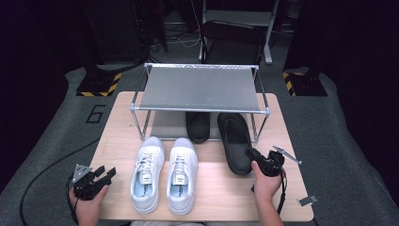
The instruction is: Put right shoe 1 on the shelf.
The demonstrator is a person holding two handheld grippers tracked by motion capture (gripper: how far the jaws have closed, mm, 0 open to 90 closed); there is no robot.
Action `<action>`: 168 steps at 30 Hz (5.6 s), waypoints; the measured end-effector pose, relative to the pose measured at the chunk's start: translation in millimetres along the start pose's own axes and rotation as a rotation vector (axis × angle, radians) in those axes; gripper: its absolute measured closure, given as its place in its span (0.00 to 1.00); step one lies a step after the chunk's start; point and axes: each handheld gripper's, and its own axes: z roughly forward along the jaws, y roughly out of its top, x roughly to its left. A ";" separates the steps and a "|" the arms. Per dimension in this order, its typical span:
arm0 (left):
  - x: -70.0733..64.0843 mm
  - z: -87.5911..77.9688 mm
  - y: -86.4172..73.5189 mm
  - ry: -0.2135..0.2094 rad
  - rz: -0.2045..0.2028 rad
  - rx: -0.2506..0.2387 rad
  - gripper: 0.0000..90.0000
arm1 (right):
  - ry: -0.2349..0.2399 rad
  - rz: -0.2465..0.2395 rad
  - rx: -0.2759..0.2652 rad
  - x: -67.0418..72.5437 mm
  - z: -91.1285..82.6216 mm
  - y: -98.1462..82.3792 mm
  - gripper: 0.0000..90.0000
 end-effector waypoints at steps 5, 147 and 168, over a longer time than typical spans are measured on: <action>0.0 -0.3 0.2 -0.001 0.001 0.001 0.53 | -0.008 0.004 -0.007 2.2 8.5 1.9 0.73; -1.3 -1.1 -3.2 0.010 -0.044 -0.009 0.52 | -0.044 -0.153 -0.037 21.2 69.9 12.1 0.68; -9.3 -3.9 -3.0 -0.033 -0.042 -0.018 0.54 | 0.043 -0.368 0.065 -2.4 -26.2 -33.3 0.63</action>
